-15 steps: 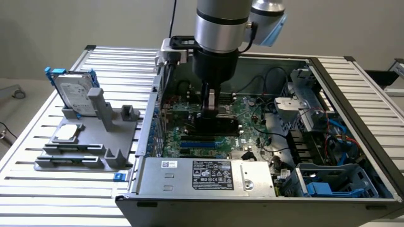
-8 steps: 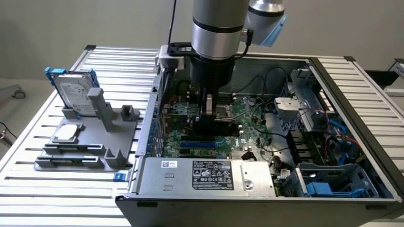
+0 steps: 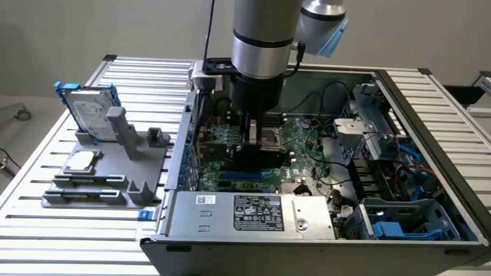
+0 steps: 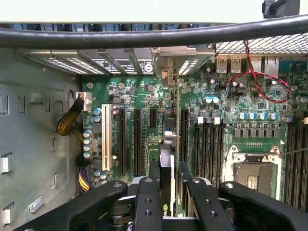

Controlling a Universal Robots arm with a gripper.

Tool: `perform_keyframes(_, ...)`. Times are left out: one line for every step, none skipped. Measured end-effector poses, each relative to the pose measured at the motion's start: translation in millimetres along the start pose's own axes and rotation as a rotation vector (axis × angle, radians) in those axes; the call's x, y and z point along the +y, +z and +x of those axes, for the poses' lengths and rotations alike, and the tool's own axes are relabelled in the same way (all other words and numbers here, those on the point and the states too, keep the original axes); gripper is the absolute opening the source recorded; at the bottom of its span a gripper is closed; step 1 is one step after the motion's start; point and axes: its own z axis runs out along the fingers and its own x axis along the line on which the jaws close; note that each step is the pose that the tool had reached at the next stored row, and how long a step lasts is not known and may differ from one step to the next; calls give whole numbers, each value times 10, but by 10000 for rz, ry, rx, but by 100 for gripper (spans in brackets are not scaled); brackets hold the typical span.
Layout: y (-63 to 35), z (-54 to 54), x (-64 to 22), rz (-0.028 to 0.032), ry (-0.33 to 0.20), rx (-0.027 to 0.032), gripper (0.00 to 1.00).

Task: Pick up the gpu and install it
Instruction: 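Insert the gpu into the slot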

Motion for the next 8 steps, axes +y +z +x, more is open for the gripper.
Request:
perform_keyframes(0, 0, 1, 0, 0, -1, 26)
perform_keyframes(6, 0, 3, 1, 0, -3, 26)
perform_keyframes(14, 0, 6, 2, 2, -4, 26)
perform_keyframes(23, 0, 9, 1, 2, -2, 26)
perform_keyframes(33, 0, 9, 1, 0, -4, 26)
perform_keyframes(39, 0, 9, 2, -1, -9, 26)
perform_keyframes(38, 1, 10, 0, -2, -7, 26)
perform_keyframes(38, 1, 10, 0, -2, -8, 26)
